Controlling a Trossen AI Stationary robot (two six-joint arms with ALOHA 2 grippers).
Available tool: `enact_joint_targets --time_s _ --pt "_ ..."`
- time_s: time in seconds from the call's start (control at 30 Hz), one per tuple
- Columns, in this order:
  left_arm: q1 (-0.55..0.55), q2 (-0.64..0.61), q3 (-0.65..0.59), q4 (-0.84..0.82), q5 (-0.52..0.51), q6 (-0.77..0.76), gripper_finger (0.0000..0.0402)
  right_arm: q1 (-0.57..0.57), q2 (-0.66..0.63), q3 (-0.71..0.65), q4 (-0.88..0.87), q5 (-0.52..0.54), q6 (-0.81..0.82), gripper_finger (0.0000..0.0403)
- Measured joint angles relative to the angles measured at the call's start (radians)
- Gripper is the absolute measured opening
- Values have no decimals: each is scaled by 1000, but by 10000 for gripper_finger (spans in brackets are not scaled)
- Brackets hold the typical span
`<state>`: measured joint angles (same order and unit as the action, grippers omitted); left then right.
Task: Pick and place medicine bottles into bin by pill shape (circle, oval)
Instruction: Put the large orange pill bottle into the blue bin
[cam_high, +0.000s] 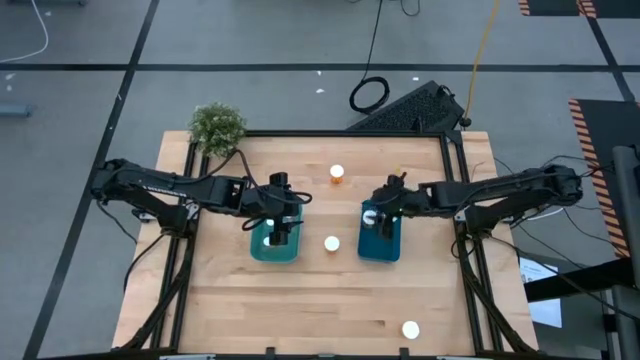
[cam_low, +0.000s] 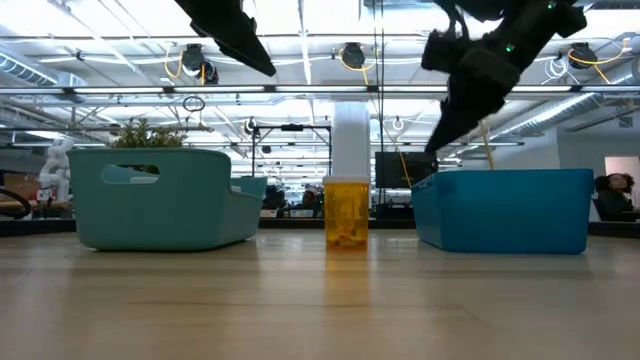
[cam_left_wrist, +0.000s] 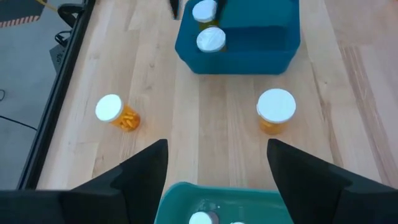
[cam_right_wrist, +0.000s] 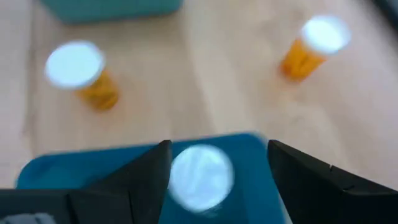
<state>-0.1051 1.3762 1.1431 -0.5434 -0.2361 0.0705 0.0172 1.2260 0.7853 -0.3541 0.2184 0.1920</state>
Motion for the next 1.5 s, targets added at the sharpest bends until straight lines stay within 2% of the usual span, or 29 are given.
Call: enact_joint_targets --time_s 0.07,0.2,0.4,0.57,0.73,0.97,1.1,1.5 --pt "1 0 0 5 0 12 272 -15 -15 0 37 41 -35 260" --pt "8 0 0 55 -1 40 267 -86 -1 0 139 36 -124 257" --pt "33 0 0 58 -3 -6 262 -240 65 14 216 -79 -255 257" --pt "34 0 -30 18 -3 -54 261 -326 151 124 215 -150 -349 256" --pt "38 1 -54 2 -3 -54 259 -419 292 276 200 -246 -390 261" --pt "37 1 -55 -18 -3 -60 253 -459 491 459 116 -259 -440 304" --pt "34 1 -55 -39 -3 -73 253 -469 562 513 66 -323 -443 320" --pt "34 0 -55 -37 -3 -37 251 -479 606 529 27 -352 -423 324"
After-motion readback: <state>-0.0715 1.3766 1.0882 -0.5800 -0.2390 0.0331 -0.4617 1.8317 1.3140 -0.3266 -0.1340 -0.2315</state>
